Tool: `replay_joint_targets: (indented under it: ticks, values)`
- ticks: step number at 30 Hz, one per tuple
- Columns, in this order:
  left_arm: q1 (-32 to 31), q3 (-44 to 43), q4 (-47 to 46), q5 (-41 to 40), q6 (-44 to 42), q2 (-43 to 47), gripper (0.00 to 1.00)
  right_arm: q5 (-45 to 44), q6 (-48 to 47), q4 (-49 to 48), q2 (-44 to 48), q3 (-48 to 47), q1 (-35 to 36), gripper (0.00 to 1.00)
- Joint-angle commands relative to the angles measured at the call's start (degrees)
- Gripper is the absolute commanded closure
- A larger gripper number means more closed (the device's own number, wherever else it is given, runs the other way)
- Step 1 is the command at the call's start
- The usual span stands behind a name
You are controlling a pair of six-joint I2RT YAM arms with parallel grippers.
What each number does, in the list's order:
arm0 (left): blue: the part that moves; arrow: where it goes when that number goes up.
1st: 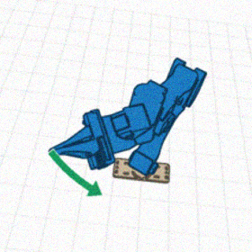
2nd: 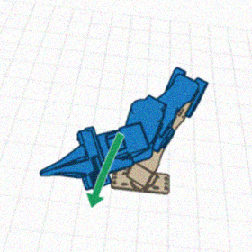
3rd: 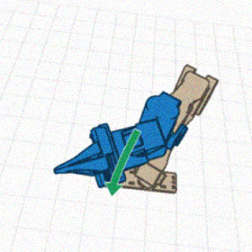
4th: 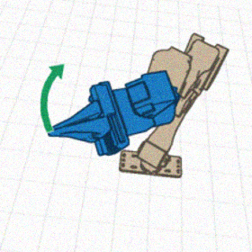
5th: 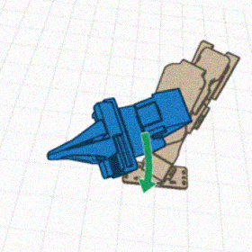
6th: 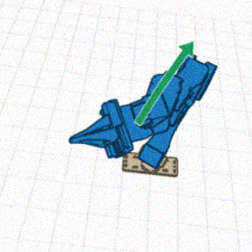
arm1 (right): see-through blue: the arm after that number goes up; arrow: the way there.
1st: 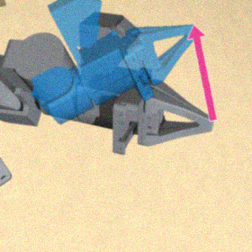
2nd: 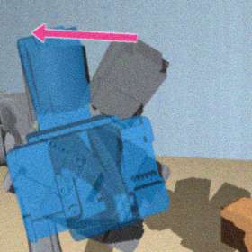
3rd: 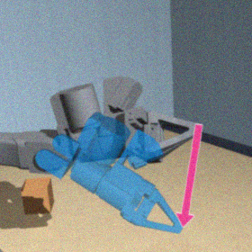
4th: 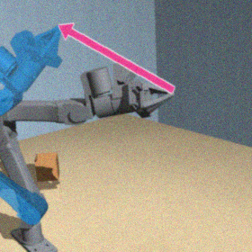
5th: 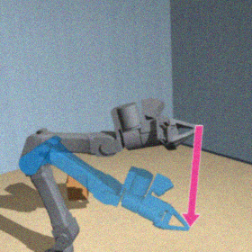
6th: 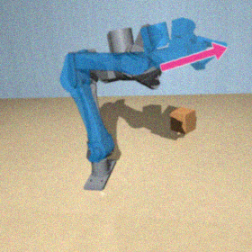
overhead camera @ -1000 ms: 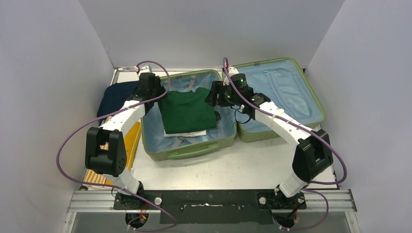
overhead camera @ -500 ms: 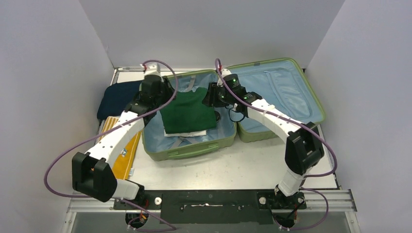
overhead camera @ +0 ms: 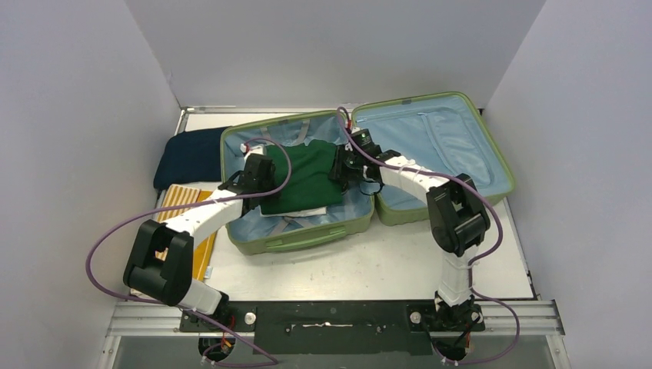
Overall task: Pack the luggage
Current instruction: Place the clothes in the luggage.
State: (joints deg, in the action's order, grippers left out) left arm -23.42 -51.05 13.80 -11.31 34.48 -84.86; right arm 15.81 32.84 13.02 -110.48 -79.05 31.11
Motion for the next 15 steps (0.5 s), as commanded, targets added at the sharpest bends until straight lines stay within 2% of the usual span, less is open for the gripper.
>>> replay_joint_targets:
  ticks: [1,5,11,15]
  values:
    - [0.92,0.63,2.38,-2.65,-0.59,1.14,0.87,-2.17,-0.3,0.22,2.01,0.55,-0.82,0.7]
    - [1.03,-4.37,4.42,-0.87,-2.4,4.04,0.82,-1.83,-0.67,0.52,4.84,-2.56,-0.79,0.66]
    - [4.69,-15.26,3.05,4.37,-2.74,5.32,0.54,3.14,1.39,-2.56,3.8,-10.32,-1.05,0.63]
    - [8.62,-19.39,-0.05,9.03,-1.86,1.05,0.52,8.04,4.5,-5.92,-1.51,-16.29,-1.47,0.65]
